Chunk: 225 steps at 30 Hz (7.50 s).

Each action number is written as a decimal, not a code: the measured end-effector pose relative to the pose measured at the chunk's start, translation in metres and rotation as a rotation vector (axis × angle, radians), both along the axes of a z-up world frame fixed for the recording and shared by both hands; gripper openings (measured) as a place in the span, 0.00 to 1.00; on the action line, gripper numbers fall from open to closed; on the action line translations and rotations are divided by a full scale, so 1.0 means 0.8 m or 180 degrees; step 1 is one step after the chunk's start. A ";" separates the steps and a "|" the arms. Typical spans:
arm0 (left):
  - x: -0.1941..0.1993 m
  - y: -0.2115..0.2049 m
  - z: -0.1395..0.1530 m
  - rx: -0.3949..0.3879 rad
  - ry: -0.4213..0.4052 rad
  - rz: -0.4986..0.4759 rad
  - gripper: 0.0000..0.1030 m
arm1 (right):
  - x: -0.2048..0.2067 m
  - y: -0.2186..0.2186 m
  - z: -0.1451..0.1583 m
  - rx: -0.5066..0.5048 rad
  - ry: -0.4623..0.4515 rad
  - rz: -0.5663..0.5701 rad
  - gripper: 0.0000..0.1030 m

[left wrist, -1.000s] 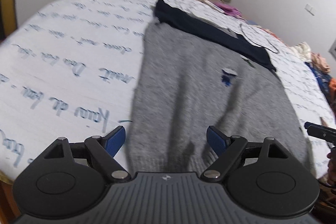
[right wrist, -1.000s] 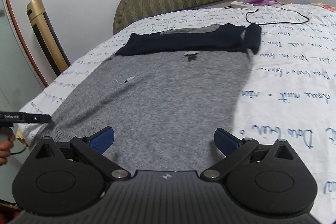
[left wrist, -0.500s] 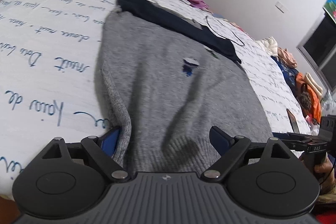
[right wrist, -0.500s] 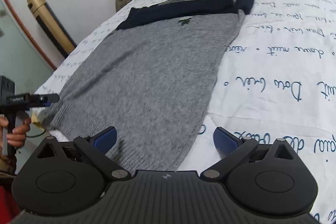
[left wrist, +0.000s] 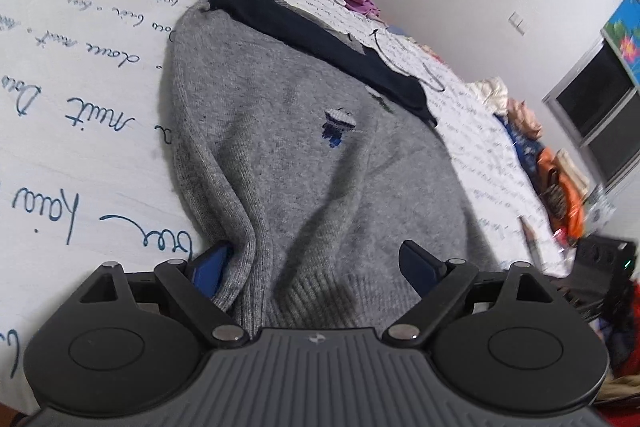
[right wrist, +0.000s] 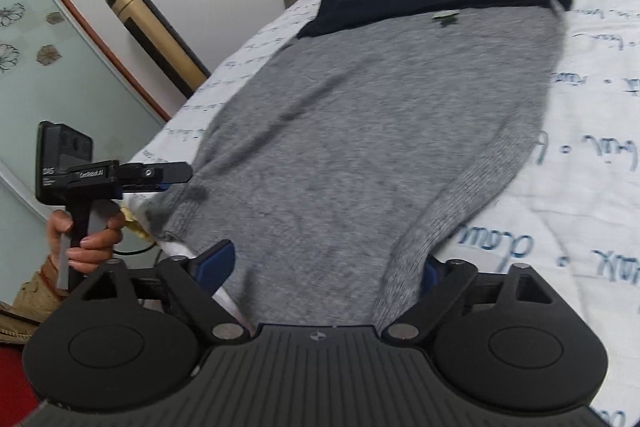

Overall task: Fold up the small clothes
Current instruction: 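Lower both tools onto the ribbed grey hem and close them on it, then lift the hem with both tools and fold it over the navy sleeves, then open both tools to release the folded hem and withdraw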

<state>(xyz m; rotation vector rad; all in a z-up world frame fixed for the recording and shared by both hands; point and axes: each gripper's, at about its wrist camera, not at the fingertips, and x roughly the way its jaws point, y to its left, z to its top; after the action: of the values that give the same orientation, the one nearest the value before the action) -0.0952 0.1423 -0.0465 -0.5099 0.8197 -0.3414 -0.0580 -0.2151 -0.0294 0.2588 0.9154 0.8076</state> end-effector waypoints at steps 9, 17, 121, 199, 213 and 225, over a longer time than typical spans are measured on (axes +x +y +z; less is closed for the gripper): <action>0.015 0.011 -0.008 -0.0375 0.0034 -0.0011 0.88 | 0.012 -0.037 -0.016 0.0400 0.0171 -0.0219 0.57; 0.029 -0.017 -0.006 -0.0273 -0.0020 -0.0271 0.88 | 0.022 -0.019 -0.025 0.0556 0.0185 -0.0226 0.57; 0.259 -0.049 0.154 0.0820 -0.0306 0.0054 0.13 | 0.235 -0.023 0.102 0.0060 -0.1082 -0.0928 0.15; 0.400 0.001 0.096 0.0586 -0.0498 0.0369 0.10 | 0.399 -0.075 0.050 0.0607 -0.0291 -0.1322 0.11; 0.471 0.053 0.047 0.0564 -0.0039 0.1115 0.04 | 0.481 -0.129 -0.029 0.1106 0.0438 -0.2393 0.19; 0.369 0.049 0.093 0.0634 -0.0223 0.0296 0.06 | 0.394 -0.113 0.031 0.0699 -0.0228 -0.1650 0.58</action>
<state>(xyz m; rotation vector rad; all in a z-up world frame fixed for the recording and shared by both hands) 0.1998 0.1817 0.0278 -0.3466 0.7502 -0.1884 0.2571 -0.3057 -0.0048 0.6266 0.6483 0.4299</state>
